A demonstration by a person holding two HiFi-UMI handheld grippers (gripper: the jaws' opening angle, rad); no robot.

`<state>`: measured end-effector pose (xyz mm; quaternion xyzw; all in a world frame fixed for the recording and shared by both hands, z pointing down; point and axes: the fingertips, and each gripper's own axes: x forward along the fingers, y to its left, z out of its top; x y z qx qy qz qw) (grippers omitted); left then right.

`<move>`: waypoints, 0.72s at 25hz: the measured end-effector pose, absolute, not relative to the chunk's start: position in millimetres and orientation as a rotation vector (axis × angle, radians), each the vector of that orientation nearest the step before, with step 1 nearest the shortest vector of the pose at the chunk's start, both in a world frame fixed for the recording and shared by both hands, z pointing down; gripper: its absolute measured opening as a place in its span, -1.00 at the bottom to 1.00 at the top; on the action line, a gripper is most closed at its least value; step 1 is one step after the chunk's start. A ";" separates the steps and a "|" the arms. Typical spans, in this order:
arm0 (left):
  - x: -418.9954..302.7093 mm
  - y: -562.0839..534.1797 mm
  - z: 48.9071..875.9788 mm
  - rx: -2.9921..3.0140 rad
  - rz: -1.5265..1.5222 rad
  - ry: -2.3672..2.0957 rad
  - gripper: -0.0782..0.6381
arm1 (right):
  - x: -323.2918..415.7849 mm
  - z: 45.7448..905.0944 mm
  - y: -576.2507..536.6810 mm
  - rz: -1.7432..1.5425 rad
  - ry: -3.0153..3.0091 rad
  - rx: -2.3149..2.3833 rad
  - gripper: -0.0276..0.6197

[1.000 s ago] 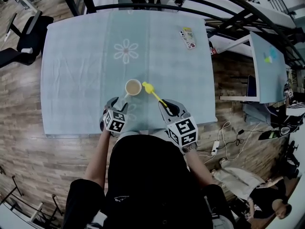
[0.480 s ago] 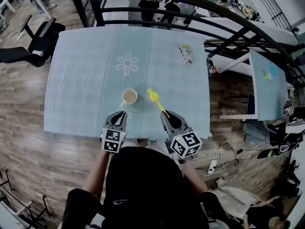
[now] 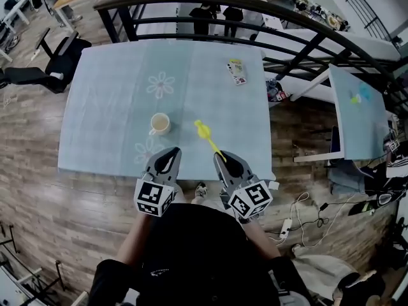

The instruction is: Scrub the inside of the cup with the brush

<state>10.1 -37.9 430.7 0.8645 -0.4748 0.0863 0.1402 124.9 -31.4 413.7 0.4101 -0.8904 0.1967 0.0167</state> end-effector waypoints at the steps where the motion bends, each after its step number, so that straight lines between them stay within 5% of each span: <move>1: 17.9 -31.5 421.8 2.512 0.218 -1.368 -0.72 | 130.2 408.6 -26.5 0.593 -2.784 1.275 -0.80; 18: 50.5 32.1 339.3 2.599 -0.082 -1.590 -0.72 | 173.2 342.9 39.5 0.286 -2.865 1.521 -0.80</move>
